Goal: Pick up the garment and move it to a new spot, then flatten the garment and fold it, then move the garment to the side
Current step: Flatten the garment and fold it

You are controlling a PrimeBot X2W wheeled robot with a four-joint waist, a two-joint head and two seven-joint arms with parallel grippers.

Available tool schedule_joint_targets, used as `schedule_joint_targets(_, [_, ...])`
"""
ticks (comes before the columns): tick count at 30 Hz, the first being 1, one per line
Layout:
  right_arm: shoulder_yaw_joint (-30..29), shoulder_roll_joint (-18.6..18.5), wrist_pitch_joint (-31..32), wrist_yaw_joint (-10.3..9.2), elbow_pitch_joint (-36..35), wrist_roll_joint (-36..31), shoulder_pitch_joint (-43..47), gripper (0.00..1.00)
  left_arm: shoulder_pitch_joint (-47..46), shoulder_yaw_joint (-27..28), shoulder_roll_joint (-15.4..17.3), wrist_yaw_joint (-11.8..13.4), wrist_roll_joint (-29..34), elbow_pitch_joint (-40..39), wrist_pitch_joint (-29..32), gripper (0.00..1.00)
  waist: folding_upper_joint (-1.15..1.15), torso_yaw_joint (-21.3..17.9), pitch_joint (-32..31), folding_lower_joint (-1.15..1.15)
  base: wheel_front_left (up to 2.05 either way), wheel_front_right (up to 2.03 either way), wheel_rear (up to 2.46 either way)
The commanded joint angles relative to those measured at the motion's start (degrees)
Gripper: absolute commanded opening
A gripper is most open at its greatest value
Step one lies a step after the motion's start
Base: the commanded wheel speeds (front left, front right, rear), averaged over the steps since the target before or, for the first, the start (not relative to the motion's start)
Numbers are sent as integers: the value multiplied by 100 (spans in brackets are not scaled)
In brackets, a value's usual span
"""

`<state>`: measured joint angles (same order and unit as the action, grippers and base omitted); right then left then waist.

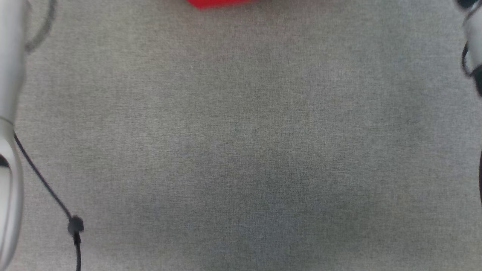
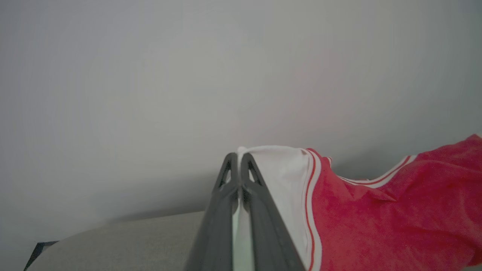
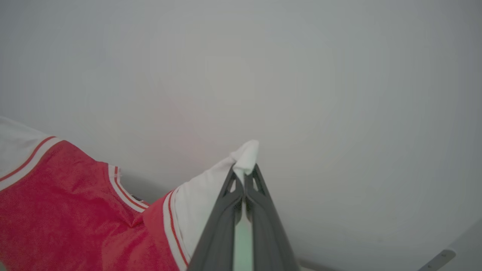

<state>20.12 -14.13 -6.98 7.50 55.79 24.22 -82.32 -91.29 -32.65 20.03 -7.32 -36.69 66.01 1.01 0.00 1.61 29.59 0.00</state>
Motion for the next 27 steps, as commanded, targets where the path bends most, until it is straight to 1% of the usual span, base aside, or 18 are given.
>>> schedule_joint_targets(1, [116,-29,255,-1,-186,351,286,0,220,-80,52,-15,-149,-69,246,0,0,48,-118,0,0,0,0])
schedule_joint_targets(4, [402,-193,871,0,-724,1068,873,0,746,-328,176,-15,-321,-248,734,0,0,69,-277,0,0,0,0])
schedule_joint_targets(8, [744,-604,1666,0,-1701,1869,1767,0,1436,-530,355,-17,-559,-619,1294,0,0,81,-470,0,0,0,0])
schedule_joint_targets(9, [744,-604,1666,0,-1701,1869,1767,0,1436,-530,355,-17,-559,-619,1294,0,0,81,-470,0,0,0,0])
schedule_joint_targets(13, [817,-1115,2272,0,-2657,2407,2660,0,2168,-545,623,-14,-821,-1051,1689,0,0,93,-636,0,0,0,0])
schedule_joint_targets(16, [725,-1427,2614,0,-3246,2599,3341,0,2802,-501,845,112,-969,-1561,1885,0,0,88,-750,0,0,0,0])
schedule_joint_targets(18, [628,-1579,2855,0,-3624,2716,3782,0,3263,-454,1046,270,-1091,-2042,2004,0,0,89,-818,0,0,0,0])
schedule_joint_targets(21, [475,-1789,3237,0,-4158,2827,4423,0,4025,-394,1388,610,-1232,-2910,2201,0,0,89,-899,0,0,0,0])
schedule_joint_targets(23, [359,-1934,3472,0,-4472,2824,4863,0,4533,-328,1651,934,-1349,-3569,2352,0,0,89,-934,0,0,0,0])
schedule_joint_targets(27, [24,-2096,3801,0,-4994,2830,5600,0,5545,-185,2153,1597,-1589,-4923,2613,0,0,69,-980,0,0,0,0])
